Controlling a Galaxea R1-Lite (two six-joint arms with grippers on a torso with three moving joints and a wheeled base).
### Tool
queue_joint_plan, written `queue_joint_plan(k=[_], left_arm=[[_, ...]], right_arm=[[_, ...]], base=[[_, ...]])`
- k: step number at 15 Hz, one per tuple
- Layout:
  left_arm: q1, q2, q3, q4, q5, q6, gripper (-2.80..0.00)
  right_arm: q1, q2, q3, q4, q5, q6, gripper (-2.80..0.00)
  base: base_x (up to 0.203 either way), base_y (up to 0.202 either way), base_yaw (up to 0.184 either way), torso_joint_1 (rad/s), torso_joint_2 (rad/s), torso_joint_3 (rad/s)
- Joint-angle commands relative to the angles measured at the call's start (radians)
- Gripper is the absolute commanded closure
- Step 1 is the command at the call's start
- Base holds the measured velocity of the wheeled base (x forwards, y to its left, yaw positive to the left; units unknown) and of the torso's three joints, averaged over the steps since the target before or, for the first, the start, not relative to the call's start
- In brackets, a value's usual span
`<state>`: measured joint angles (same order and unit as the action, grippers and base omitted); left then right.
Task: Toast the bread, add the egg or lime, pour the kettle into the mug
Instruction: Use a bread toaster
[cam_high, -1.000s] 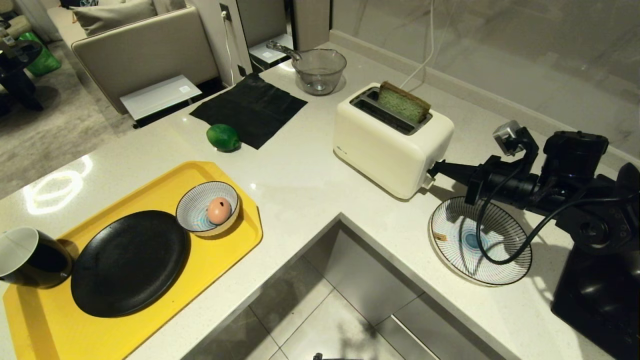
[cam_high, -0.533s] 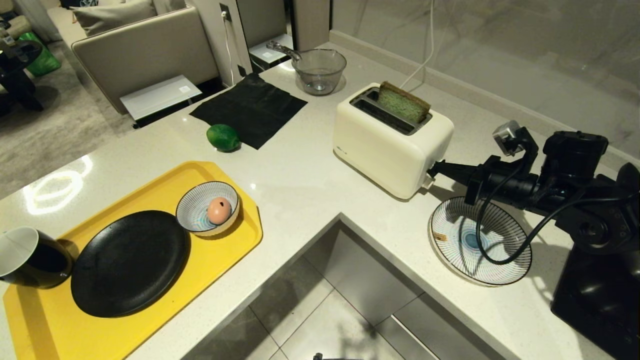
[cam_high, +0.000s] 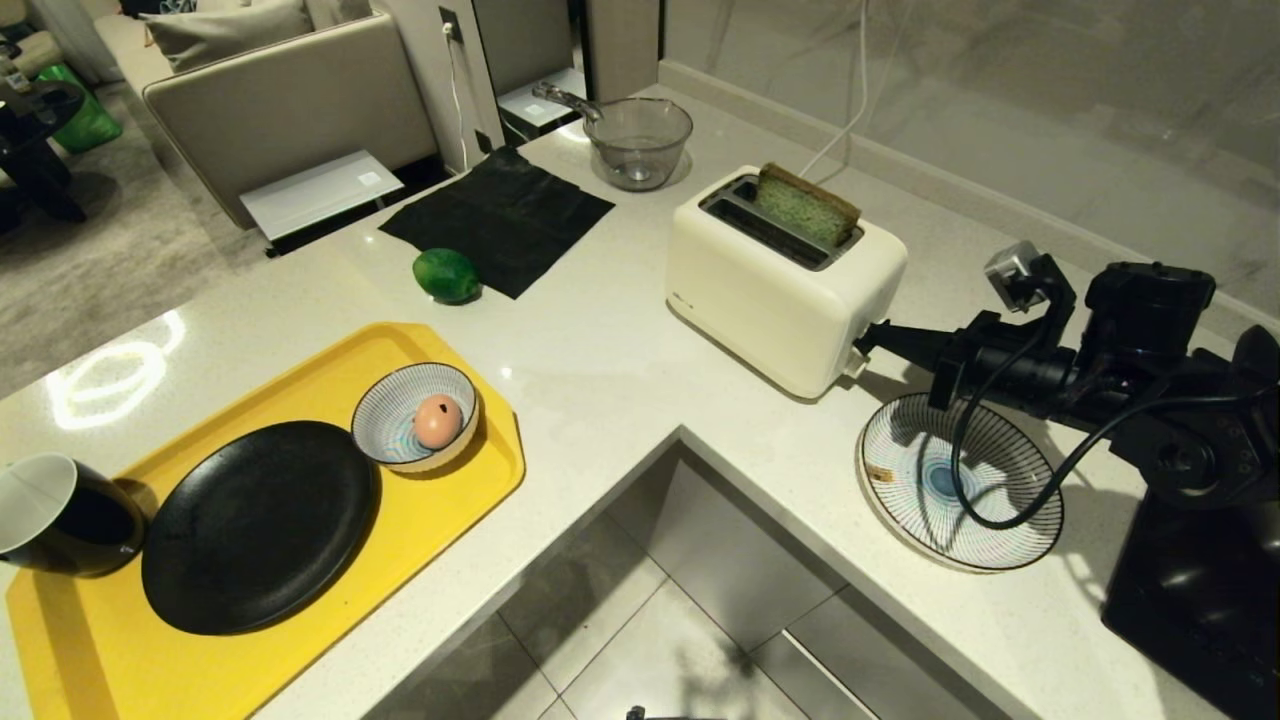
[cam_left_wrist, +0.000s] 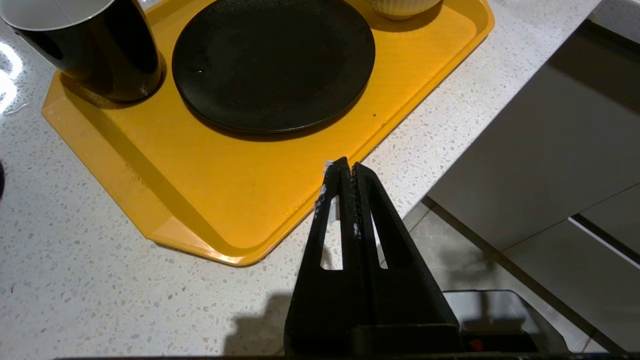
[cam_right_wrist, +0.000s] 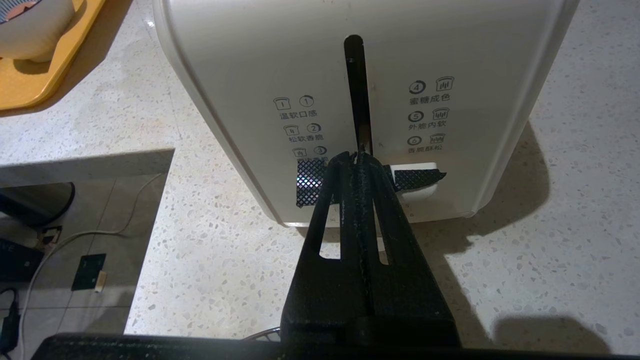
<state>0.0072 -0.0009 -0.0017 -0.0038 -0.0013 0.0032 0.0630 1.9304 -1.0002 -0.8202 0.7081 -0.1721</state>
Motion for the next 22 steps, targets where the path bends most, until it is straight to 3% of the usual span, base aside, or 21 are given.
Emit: queue_joint_plan(k=[1, 22], left_arm=[[0.000, -0.001, 0.000, -0.001, 0.000, 0.000, 0.00], [0.000, -0.001, 0.000, -0.001, 0.000, 0.000, 0.00]], right_arm=[[0.001, 0.001, -0.002, -0.005, 0.004, -0.001, 0.00], [0.001, -0.004, 0.000, -0.043, 0.002, 0.002, 0.00]], base=[[0.000, 0.000, 0.000, 0.000, 0.00, 0.000], [0.000, 0.000, 0.000, 0.000, 0.00, 0.000]])
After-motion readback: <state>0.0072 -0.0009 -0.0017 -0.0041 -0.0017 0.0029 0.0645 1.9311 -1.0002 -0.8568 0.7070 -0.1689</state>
